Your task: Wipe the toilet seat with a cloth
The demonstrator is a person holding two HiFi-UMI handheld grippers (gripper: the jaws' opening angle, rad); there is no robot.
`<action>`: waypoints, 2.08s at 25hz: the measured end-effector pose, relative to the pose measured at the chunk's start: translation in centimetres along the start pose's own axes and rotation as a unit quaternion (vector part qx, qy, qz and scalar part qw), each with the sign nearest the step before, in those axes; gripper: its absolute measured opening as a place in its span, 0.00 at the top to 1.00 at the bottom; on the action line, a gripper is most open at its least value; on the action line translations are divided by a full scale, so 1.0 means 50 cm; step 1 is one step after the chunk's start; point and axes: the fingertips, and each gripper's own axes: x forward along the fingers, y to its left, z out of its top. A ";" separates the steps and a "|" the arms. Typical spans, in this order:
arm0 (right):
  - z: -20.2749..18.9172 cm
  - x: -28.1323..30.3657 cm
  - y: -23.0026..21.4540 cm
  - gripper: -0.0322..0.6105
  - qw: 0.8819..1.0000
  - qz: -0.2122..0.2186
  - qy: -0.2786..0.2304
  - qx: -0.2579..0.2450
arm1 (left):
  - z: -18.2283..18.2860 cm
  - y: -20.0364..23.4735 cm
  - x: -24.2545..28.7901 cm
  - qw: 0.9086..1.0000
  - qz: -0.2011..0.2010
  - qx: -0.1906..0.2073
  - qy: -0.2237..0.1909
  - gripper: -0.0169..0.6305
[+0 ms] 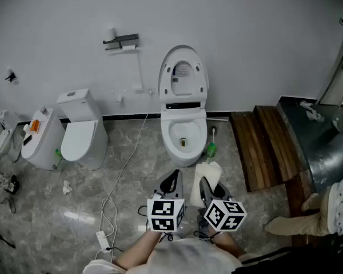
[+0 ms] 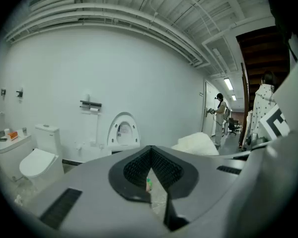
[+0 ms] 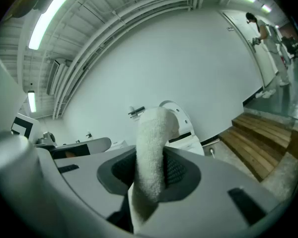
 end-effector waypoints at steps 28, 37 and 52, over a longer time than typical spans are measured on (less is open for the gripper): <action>0.189 0.325 -0.182 0.81 1.000 0.001 0.026 -0.004 | 0.045 0.105 0.372 0.999 0.030 0.005 0.021 0.96; 0.223 0.477 -0.221 0.81 0.999 0.019 0.049 -0.001 | 0.053 0.202 0.495 0.996 0.084 0.004 0.042 0.96; 0.385 0.850 -0.243 0.81 0.999 0.007 0.030 -0.007 | 0.169 0.393 0.839 0.998 0.058 0.011 0.029 0.96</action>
